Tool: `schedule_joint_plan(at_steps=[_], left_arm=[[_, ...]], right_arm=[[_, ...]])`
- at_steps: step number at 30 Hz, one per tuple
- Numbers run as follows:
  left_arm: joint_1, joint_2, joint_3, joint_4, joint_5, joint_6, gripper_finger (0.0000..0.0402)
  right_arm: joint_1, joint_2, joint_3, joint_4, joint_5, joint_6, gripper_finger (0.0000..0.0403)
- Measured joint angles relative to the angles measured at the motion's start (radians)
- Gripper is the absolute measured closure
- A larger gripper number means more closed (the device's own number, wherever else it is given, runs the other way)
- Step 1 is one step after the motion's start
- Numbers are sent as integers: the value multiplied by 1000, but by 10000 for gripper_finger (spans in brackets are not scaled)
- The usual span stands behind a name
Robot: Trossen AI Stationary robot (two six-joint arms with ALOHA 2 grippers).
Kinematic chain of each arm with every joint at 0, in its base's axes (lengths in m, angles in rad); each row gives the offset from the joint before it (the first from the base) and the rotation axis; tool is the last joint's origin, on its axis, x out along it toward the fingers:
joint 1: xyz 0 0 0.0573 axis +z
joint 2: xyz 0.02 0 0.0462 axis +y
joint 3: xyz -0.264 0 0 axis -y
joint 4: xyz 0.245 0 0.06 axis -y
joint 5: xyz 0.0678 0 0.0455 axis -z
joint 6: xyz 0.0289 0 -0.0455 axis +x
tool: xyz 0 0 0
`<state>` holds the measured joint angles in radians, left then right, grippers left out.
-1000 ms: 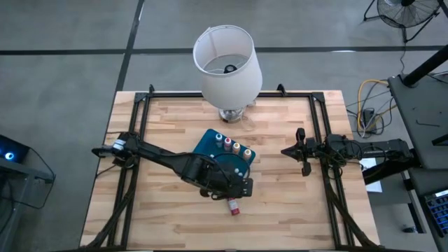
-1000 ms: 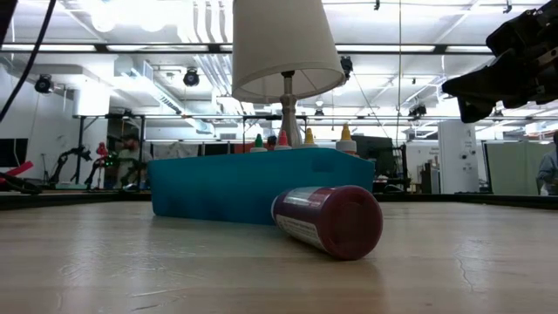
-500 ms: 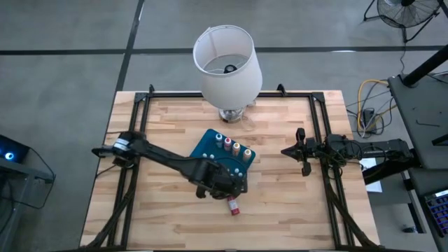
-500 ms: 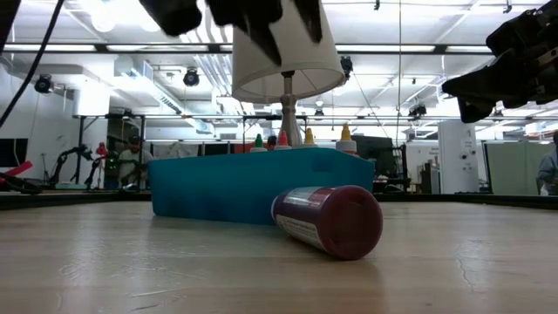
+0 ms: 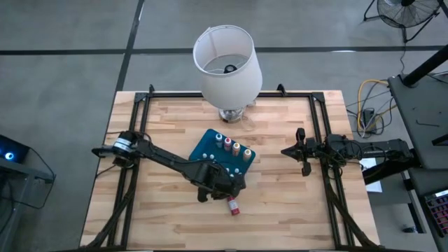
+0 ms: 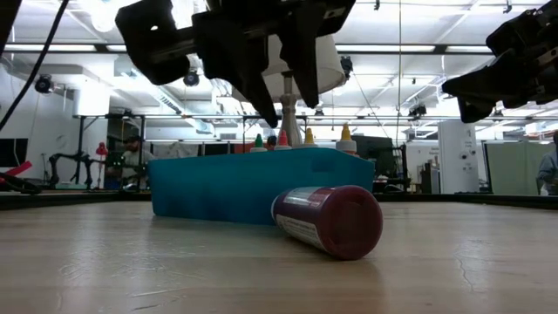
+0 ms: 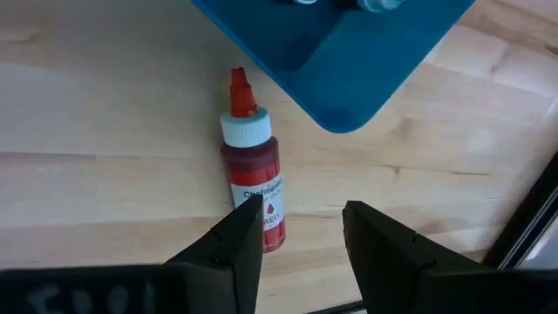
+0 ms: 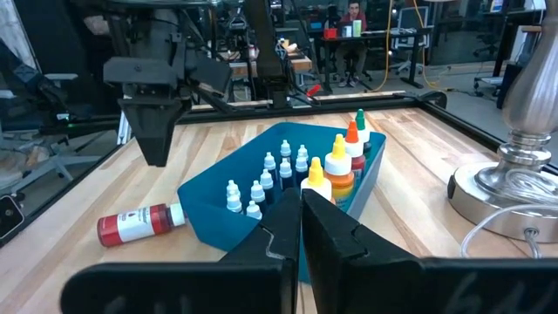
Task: Pick & Place food coloring
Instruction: Put the large red food coloring bottle into the blue container
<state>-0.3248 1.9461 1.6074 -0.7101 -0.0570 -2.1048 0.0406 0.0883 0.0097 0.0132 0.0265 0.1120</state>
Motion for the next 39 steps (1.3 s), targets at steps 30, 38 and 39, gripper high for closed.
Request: schedule_joint_plan(at_steps=[30, 38, 39], left_arm=[[0, 0, -252, 247, 39, -24, 271], [0, 0, -269, 286, 15, -24, 271], [0, 0, -269, 292, 11, -24, 271]], right_arm=[[0, 0, 0, 0, 0, 0, 394], [0, 0, 0, 0, 0, 0, 394], [0, 0, 0, 0, 0, 0, 394]])
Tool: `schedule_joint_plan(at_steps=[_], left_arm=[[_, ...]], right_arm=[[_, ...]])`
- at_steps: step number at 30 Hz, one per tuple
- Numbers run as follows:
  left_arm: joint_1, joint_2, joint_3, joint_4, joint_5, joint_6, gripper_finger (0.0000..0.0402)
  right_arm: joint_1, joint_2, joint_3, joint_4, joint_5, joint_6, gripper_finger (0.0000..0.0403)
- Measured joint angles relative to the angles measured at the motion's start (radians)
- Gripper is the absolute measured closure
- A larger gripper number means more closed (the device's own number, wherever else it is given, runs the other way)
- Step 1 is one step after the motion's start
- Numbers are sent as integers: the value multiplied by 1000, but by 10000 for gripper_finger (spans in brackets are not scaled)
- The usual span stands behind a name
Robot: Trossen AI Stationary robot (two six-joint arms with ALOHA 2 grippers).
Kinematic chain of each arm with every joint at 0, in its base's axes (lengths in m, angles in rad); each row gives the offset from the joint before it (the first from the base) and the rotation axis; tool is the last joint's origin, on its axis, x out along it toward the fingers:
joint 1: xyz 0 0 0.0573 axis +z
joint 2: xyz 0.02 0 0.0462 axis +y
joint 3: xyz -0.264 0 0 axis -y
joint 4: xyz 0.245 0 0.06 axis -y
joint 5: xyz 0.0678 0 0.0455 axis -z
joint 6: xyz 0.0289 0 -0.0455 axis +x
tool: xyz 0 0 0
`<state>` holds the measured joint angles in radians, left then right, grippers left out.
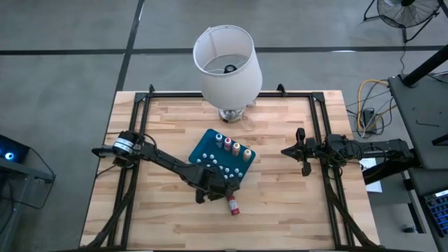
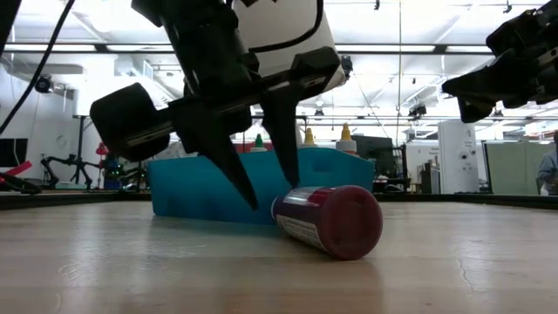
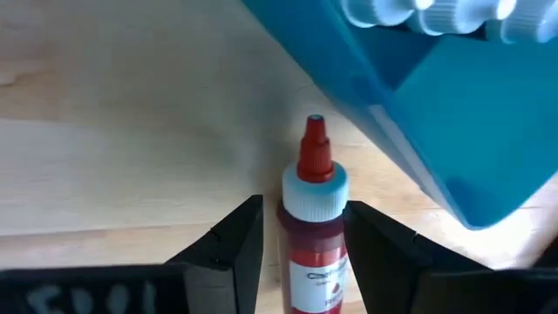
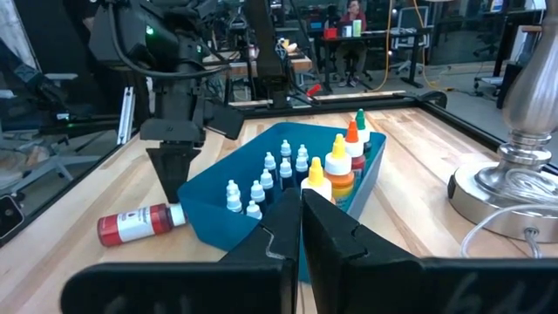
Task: Pick & Place food coloring
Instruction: Put the large red food coloring bottle into the blue container
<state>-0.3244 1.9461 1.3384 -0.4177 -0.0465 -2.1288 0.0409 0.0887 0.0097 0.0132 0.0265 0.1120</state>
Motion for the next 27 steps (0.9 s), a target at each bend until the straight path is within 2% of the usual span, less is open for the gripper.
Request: schedule_joint_plan(at_steps=[15, 21, 27], left_arm=[[15, 21, -4, 12, -16, 1, 271], [16, 69, -3, 141, -8, 6, 271], [16, 73, -3, 147, -4, 3, 271]], right_arm=[[0, 0, 0, 0, 0, 0, 394], [0, 0, 0, 0, 0, 0, 394], [0, 0, 0, 0, 0, 0, 394]])
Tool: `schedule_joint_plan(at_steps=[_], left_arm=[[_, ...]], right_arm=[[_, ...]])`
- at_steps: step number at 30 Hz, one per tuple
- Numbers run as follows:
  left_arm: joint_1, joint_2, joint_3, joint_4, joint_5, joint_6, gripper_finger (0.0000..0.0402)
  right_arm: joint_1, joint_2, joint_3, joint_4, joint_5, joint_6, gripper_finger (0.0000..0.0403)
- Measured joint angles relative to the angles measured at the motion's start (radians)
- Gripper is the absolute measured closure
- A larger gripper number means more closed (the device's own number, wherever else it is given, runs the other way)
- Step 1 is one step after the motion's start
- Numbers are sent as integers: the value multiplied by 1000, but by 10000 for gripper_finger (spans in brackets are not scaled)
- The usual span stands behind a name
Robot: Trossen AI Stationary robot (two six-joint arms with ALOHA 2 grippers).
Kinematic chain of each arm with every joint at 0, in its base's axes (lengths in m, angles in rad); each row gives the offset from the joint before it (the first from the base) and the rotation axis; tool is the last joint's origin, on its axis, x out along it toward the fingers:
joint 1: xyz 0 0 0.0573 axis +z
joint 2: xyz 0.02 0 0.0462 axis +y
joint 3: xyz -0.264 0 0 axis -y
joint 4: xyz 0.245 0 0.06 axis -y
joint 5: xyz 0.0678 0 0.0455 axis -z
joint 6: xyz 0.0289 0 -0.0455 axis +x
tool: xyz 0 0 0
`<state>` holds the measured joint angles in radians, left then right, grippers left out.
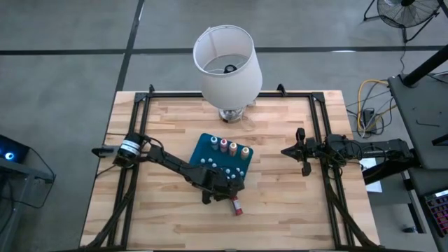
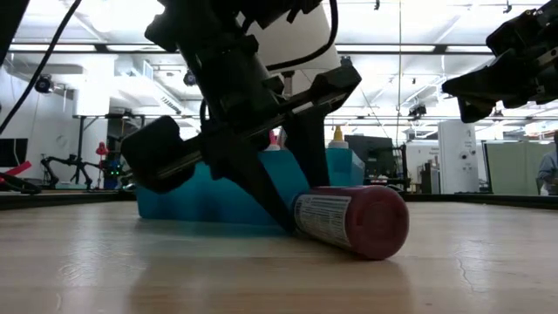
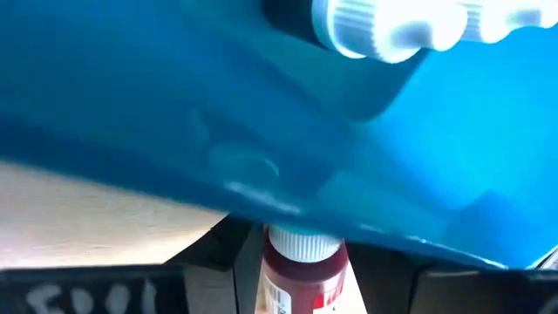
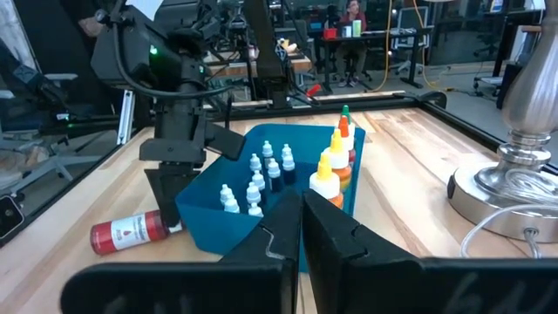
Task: Pick & Place food coloring
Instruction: Put the large red food coloring bottle into the blue container
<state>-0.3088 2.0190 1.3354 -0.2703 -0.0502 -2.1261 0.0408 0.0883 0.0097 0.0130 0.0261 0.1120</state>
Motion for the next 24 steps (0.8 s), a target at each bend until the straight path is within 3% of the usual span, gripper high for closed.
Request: schedule_joint_plan(at_steps=[24], left_arm=[[-1, -43, -2, -31, 7, 34, 271]], right_arm=[[0, 0, 0, 0, 0, 0, 394]])
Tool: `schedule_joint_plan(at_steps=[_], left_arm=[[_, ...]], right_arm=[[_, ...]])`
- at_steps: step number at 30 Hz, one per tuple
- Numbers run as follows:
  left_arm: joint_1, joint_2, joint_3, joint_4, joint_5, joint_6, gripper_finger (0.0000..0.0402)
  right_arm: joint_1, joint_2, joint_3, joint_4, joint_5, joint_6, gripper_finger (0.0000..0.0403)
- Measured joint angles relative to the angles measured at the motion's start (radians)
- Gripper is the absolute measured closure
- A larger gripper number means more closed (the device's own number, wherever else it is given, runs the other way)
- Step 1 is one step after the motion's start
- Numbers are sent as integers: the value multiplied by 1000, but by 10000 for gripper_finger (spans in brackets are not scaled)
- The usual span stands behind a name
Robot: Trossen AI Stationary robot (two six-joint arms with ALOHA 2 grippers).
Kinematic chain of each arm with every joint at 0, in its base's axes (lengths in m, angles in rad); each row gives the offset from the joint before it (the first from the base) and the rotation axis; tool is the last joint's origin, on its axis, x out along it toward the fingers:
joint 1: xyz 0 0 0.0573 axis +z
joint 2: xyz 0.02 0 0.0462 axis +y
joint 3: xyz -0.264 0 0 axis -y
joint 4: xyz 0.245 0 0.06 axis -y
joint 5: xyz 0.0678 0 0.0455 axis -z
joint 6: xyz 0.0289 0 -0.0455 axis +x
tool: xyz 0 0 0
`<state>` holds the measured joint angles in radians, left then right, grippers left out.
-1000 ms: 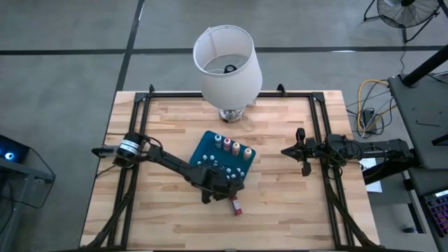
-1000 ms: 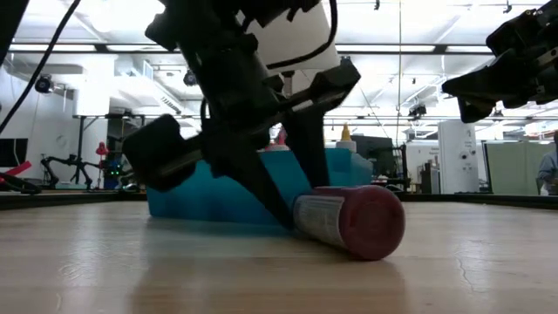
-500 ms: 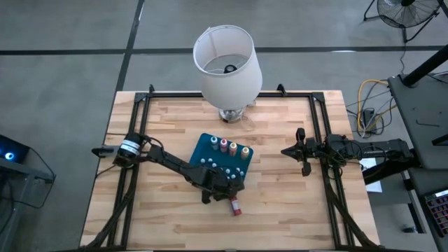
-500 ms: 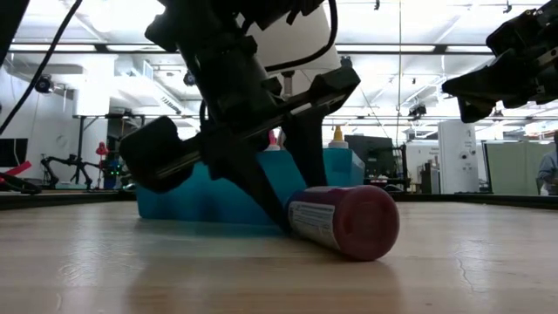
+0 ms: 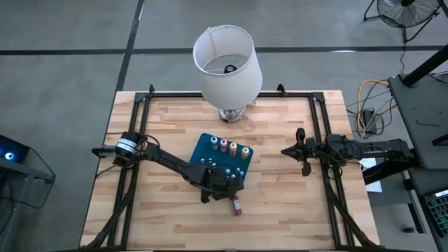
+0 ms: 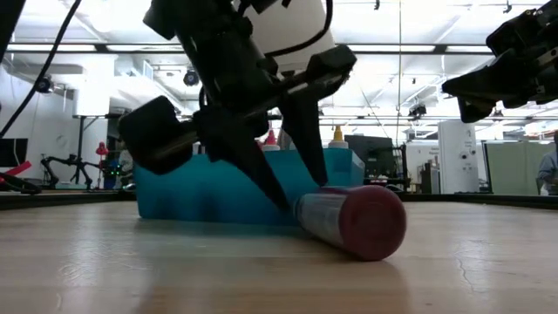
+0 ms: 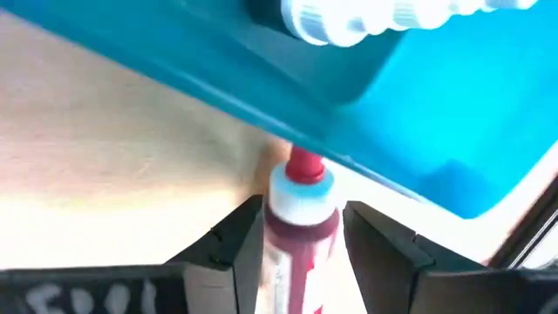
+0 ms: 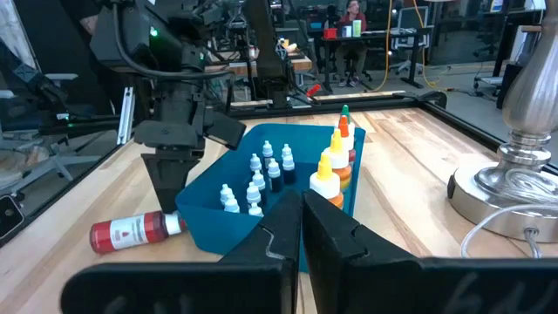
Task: Pick & Place food coloring
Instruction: Put the large red food coloring bottle into the blue container
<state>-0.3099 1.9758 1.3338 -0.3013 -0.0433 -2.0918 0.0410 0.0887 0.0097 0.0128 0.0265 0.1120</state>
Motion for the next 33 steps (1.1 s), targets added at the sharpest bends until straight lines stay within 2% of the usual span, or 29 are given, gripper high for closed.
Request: schedule_joint_plan(at_steps=[7, 15, 21, 25, 30, 33], left_arm=[[-10, -8, 0, -14, 26, 2, 271], [-42, -12, 58, -50, 25, 6, 271], [-74, -13, 121, -42, -15, 99, 274], [-85, -13, 143, -42, -82, 219, 308], [-85, -13, 140, 1, -136, 382, 389], [-85, -11, 127, 55, -152, 510, 399]], right_arm=[[0, -1, 0, 0, 0, 0, 394], [0, -1, 0, 0, 0, 0, 394], [0, -1, 0, 0, 0, 0, 394], [0, -1, 0, 0, 0, 0, 394], [0, 0, 0, 0, 0, 0, 394], [0, 0, 0, 0, 0, 0, 394]])
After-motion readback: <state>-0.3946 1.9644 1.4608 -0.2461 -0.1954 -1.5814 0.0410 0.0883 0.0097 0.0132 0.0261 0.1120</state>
